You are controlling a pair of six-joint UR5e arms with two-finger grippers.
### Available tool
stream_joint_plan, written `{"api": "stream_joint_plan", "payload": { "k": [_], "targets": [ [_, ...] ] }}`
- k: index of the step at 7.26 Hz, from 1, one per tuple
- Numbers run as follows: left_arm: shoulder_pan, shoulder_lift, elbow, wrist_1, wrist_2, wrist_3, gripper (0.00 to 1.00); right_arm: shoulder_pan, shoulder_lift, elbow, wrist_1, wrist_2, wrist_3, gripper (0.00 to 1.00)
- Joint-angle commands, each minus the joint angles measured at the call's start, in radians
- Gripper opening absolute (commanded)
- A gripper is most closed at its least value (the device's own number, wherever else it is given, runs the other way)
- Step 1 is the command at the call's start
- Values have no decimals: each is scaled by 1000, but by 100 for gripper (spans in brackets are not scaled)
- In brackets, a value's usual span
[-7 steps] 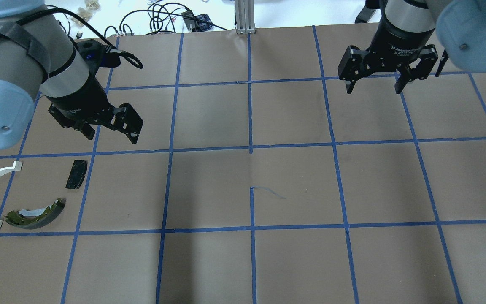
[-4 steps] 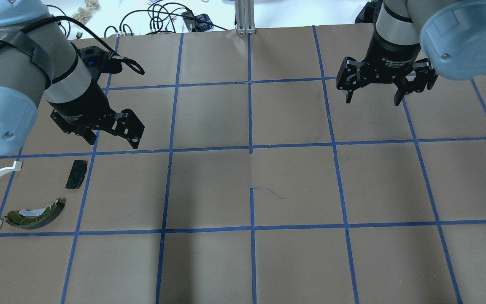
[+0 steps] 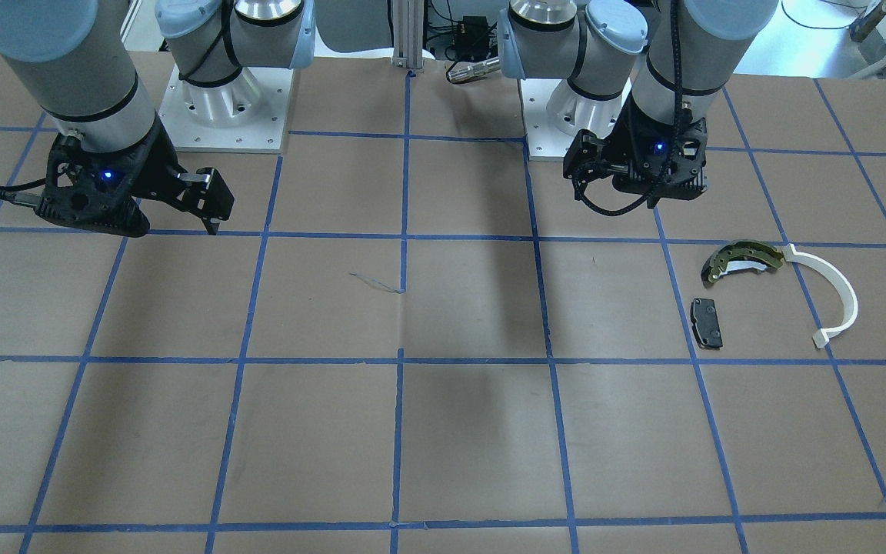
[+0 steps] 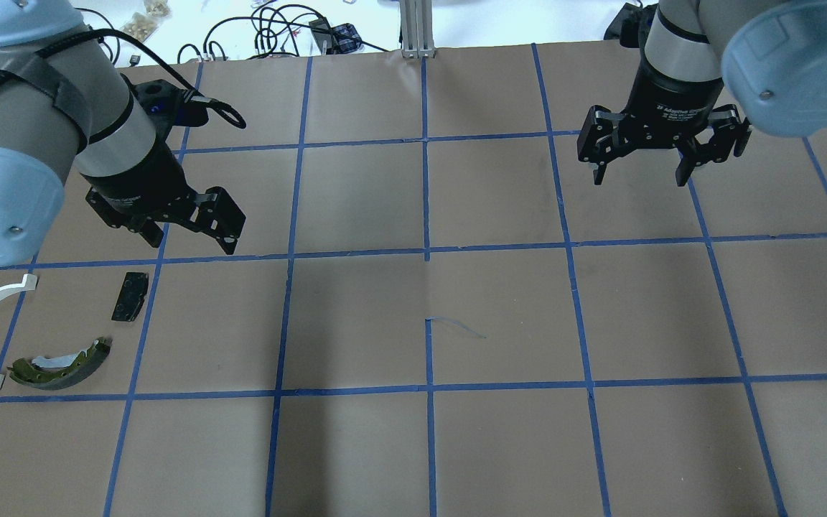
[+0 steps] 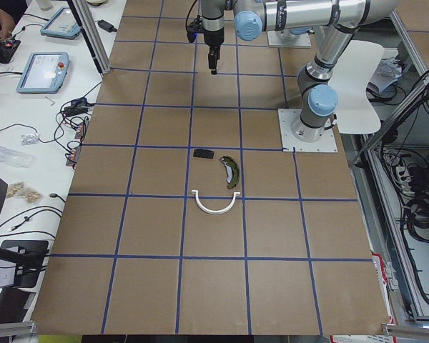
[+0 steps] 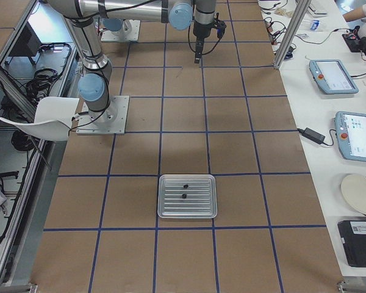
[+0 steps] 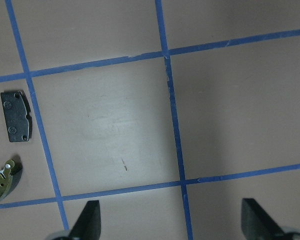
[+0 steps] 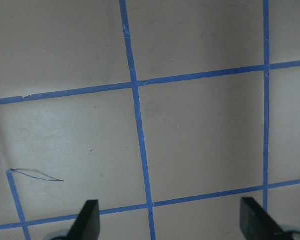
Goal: Place bearing gear from tray to pile
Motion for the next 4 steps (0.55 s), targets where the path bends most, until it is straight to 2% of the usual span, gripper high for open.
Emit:
{"api": "stream_joint_plan", "payload": {
  "k": [1,3,4],
  "targets": [
    [0,0,0,0,17,0,100,-97,1,6,-14,-10,-53,100],
    [0,0,-2,0,17,0,100,-296,1,6,-11,6,-269,100],
    [0,0,-6,0,17,-1,100,-324,6,1,-31,-1,-296,100]
  ]
}}
